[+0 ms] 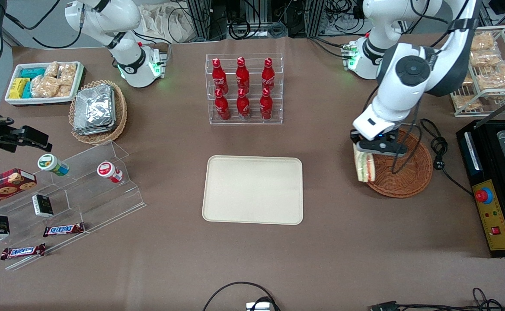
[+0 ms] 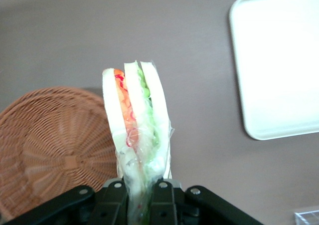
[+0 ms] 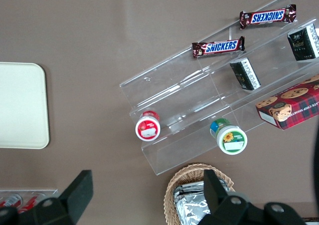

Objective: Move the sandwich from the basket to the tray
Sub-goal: 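Lift the sandwich out of the basket and carry it toward the cream tray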

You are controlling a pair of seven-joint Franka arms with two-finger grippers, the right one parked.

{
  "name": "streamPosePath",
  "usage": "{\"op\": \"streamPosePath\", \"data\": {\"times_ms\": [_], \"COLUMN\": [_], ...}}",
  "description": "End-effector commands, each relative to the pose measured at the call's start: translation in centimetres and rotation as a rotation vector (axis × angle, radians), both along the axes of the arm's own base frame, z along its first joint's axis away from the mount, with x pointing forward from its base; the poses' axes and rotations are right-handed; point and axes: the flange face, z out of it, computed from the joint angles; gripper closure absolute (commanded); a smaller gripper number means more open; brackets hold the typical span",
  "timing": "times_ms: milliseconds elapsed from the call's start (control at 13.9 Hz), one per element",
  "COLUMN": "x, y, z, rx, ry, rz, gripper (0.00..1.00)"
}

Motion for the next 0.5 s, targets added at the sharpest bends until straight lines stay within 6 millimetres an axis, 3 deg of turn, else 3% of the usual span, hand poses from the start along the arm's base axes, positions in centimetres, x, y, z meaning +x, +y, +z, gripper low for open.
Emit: {"op": "streamPosePath", "data": {"times_ms": [0, 432], "x": [2.8, 4.9], "y": [-4.3, -14.2], "z": [0.4, -3.2], "rx": [-0.034, -0.047], "ry": [0.000, -0.006], "rz": [-0.065, 0.022], "gripper": [0.86, 0.87]}}
